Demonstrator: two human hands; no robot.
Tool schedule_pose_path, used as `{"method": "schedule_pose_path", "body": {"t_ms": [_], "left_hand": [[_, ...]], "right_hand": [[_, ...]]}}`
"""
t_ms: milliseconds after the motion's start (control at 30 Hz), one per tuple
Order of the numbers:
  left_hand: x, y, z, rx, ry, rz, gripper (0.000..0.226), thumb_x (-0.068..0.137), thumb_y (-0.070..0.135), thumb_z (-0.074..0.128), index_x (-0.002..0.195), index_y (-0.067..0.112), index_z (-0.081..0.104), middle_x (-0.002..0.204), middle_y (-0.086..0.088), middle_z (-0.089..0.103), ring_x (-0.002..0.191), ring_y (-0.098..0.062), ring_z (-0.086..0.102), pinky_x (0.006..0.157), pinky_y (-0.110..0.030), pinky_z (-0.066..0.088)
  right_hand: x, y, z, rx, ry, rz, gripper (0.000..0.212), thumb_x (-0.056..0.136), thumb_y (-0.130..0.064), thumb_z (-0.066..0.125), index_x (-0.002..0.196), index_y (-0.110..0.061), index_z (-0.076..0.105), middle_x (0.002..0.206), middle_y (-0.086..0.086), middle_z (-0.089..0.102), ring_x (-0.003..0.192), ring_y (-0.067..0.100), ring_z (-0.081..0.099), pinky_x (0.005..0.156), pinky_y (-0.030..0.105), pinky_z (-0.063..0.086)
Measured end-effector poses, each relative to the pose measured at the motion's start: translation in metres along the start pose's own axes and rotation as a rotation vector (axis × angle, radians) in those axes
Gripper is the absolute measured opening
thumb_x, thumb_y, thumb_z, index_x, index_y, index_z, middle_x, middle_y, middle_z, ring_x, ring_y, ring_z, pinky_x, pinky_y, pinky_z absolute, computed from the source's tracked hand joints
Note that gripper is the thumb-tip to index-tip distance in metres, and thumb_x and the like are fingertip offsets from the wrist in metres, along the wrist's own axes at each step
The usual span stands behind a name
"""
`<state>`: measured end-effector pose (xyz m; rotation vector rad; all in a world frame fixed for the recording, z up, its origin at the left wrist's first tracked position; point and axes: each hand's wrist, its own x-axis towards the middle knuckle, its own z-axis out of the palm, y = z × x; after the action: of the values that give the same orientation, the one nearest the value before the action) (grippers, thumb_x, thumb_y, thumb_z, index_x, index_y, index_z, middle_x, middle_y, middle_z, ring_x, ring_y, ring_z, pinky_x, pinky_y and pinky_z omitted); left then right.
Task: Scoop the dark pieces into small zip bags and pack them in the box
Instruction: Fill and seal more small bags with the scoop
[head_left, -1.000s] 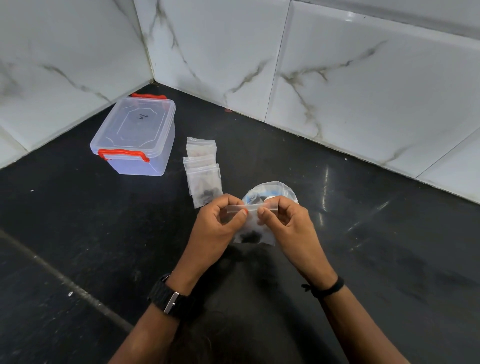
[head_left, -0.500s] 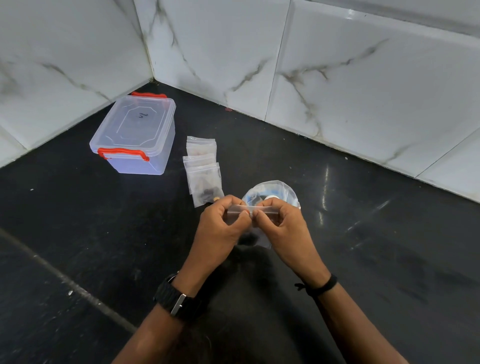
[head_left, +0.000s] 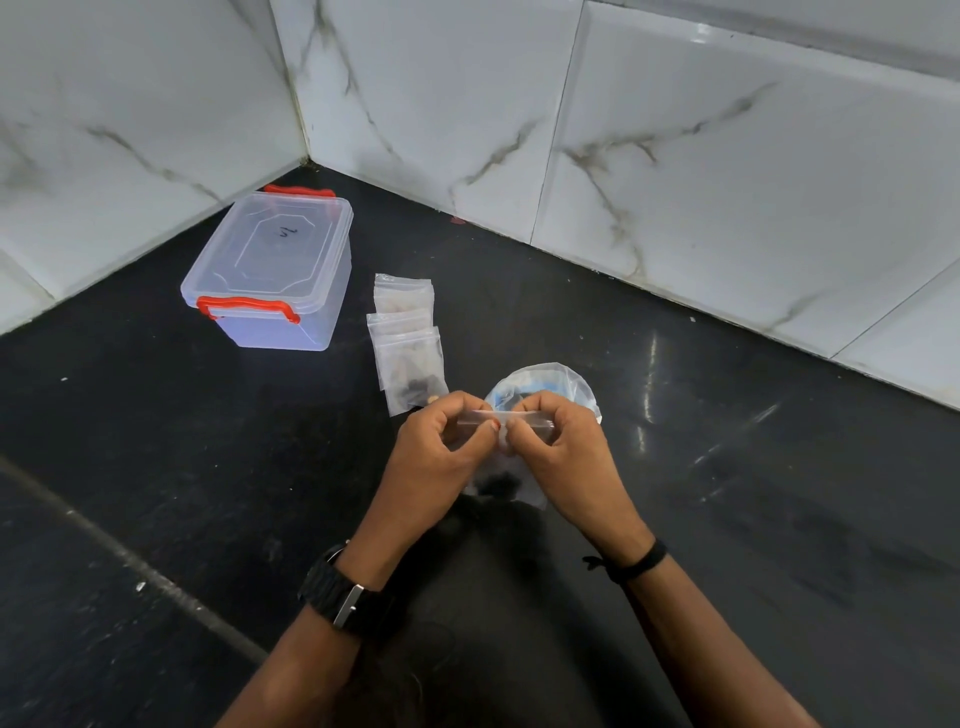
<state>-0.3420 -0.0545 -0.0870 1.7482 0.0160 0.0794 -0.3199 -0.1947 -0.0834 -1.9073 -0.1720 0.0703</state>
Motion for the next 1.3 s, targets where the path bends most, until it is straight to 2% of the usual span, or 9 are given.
{"method": "schedule_pose_path", "body": {"t_ms": [167, 300, 533, 600, 733, 867, 1000, 1100, 1300], "left_hand": [[0.003, -0.006, -0.007, -0.117, 0.073, -0.055, 0.007, 0.088, 0.022, 0.063, 0.090, 0.022, 0.069, 0.088, 0.004, 0.072, 0.088, -0.011, 0.069, 0.078, -0.028, 0.058], [0.003, -0.010, -0.010, -0.190, 0.060, -0.121, 0.019, 0.083, 0.032, 0.058, 0.093, 0.023, 0.071, 0.092, 0.003, 0.074, 0.093, -0.016, 0.070, 0.088, -0.042, 0.056], [0.006, -0.015, -0.011, -0.008, 0.197, -0.072, 0.015, 0.091, 0.022, 0.059, 0.083, 0.032, 0.067, 0.087, 0.010, 0.071, 0.086, -0.009, 0.068, 0.084, -0.036, 0.058], [0.008, -0.015, -0.015, -0.039, 0.224, -0.093, 0.017, 0.091, 0.021, 0.059, 0.082, 0.033, 0.067, 0.085, 0.011, 0.071, 0.086, -0.011, 0.069, 0.084, -0.037, 0.058], [0.008, -0.018, -0.027, -0.170, 0.176, -0.177, 0.008, 0.088, 0.025, 0.061, 0.088, 0.024, 0.069, 0.089, 0.000, 0.073, 0.088, -0.019, 0.070, 0.083, -0.042, 0.058], [0.008, -0.019, -0.032, -0.196, 0.120, -0.154, 0.014, 0.082, 0.025, 0.067, 0.091, 0.015, 0.070, 0.088, -0.005, 0.074, 0.084, -0.021, 0.071, 0.077, -0.036, 0.059], [0.014, -0.025, -0.035, -0.169, 0.194, -0.137, 0.006, 0.087, 0.014, 0.065, 0.084, 0.018, 0.069, 0.083, 0.003, 0.072, 0.080, -0.010, 0.070, 0.069, -0.020, 0.057], [0.018, -0.029, -0.038, -0.135, 0.247, -0.119, 0.012, 0.087, 0.011, 0.066, 0.080, 0.021, 0.068, 0.078, 0.008, 0.071, 0.074, -0.002, 0.068, 0.065, -0.014, 0.054], [0.034, -0.053, -0.052, 0.135, 0.179, -0.196, 0.009, 0.089, 0.028, 0.065, 0.090, 0.022, 0.071, 0.089, 0.006, 0.071, 0.086, -0.009, 0.066, 0.075, -0.023, 0.055]], "right_hand": [[-0.001, 0.002, -0.005, 0.311, 0.025, 0.079, 0.011, 0.088, -0.007, 0.063, 0.093, 0.002, 0.065, 0.088, 0.014, 0.072, 0.078, 0.017, 0.069, 0.074, 0.027, 0.057], [-0.003, 0.006, -0.006, 0.479, 0.028, 0.131, 0.007, 0.087, -0.005, 0.062, 0.088, -0.002, 0.067, 0.084, 0.013, 0.071, 0.083, 0.023, 0.067, 0.084, 0.043, 0.055], [-0.001, 0.007, 0.004, 0.456, 0.054, 0.131, 0.013, 0.089, -0.006, 0.059, 0.089, 0.003, 0.068, 0.090, 0.019, 0.069, 0.088, 0.032, 0.066, 0.088, 0.049, 0.053], [0.002, 0.005, 0.008, 0.453, 0.009, 0.160, 0.020, 0.093, -0.011, 0.055, 0.093, 0.003, 0.068, 0.095, 0.020, 0.070, 0.092, 0.033, 0.067, 0.088, 0.048, 0.054], [0.008, -0.002, 0.011, 0.515, -0.049, 0.196, 0.024, 0.096, -0.011, 0.049, 0.093, -0.001, 0.070, 0.088, 0.012, 0.072, 0.082, 0.021, 0.070, 0.076, 0.037, 0.059], [0.013, -0.002, 0.018, 0.444, -0.048, 0.190, 0.025, 0.097, -0.011, 0.048, 0.092, 0.002, 0.069, 0.090, 0.016, 0.072, 0.084, 0.024, 0.070, 0.078, 0.040, 0.058], [0.021, -0.002, 0.030, 0.370, -0.059, 0.202, 0.021, 0.096, -0.014, 0.051, 0.087, -0.005, 0.068, 0.092, 0.017, 0.071, 0.091, 0.031, 0.069, 0.083, 0.047, 0.056], [0.026, -0.001, 0.039, 0.220, -0.080, 0.159, 0.016, 0.094, -0.016, 0.056, 0.090, -0.006, 0.067, 0.090, 0.014, 0.071, 0.089, 0.029, 0.068, 0.080, 0.042, 0.058], [0.047, 0.006, 0.054, -0.250, -0.017, 0.047, 0.009, 0.091, -0.018, 0.060, 0.089, -0.011, 0.066, 0.085, 0.002, 0.067, 0.080, 0.014, 0.063, 0.076, 0.027, 0.054]]}}
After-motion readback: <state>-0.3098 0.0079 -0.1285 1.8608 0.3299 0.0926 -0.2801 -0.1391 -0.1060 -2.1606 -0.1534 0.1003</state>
